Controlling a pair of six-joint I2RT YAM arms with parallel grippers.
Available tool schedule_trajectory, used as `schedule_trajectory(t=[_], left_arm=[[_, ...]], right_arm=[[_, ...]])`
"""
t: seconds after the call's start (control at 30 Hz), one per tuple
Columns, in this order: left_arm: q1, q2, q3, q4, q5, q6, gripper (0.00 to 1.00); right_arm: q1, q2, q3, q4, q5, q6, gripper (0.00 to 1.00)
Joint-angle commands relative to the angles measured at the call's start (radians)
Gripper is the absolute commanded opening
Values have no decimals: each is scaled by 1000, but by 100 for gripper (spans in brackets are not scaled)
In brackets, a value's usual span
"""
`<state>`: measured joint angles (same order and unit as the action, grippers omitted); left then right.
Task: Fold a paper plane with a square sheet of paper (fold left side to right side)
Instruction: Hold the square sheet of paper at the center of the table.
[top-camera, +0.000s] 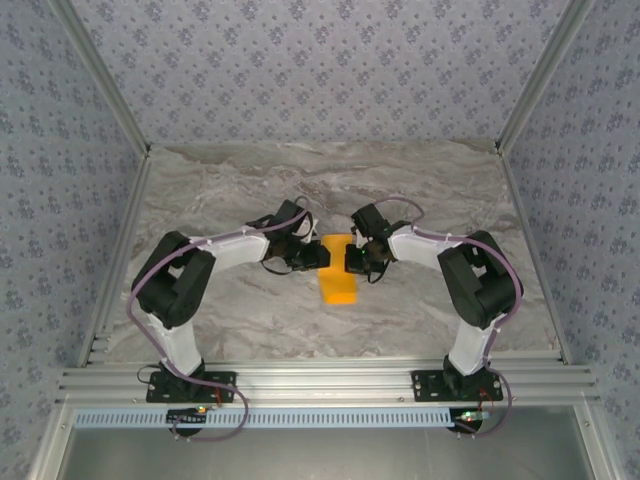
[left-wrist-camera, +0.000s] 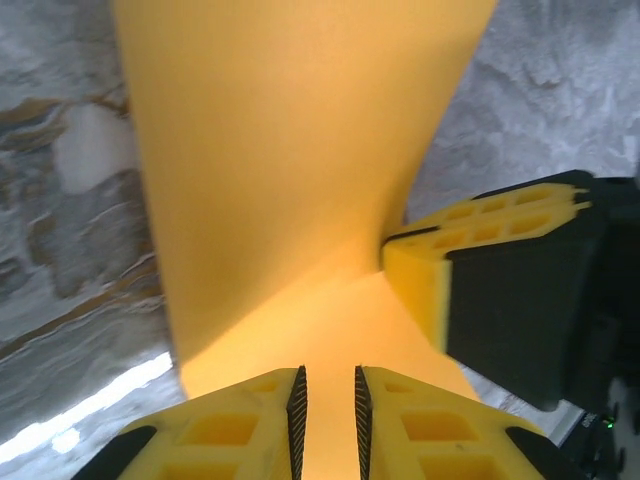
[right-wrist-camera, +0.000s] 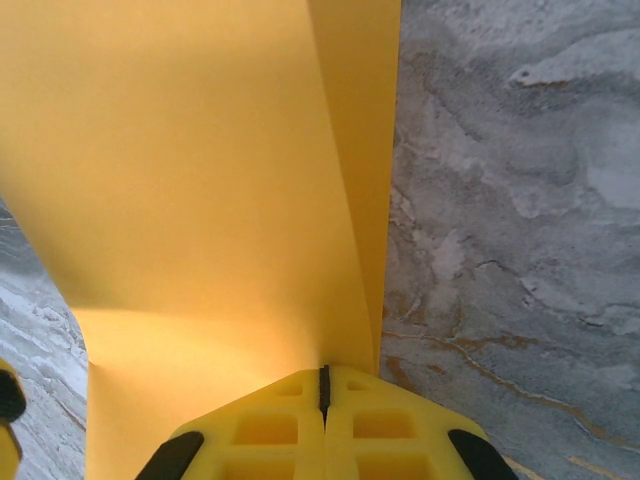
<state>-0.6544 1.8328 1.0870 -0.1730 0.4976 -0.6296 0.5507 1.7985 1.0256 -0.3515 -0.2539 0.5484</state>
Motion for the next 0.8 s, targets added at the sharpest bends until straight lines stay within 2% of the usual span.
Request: schedule_trajectory(t=[0.0,0.27,0.6,0.77], left_arm=[[-18,50,-2,81,36,-38,21],[-43,110,-6,68,-4,-44,20],[-56,113,-45,13,-50,-33,20],[-60,125,-41,14,-57,-39,19]], right_arm=[[3,48,-19,-97,54,-16,7],[3,33,-31,-61,25,-12,7],[-68,-102,-17,97,-153,-53,7],[-80,-60,56,128,-212,-61,7]])
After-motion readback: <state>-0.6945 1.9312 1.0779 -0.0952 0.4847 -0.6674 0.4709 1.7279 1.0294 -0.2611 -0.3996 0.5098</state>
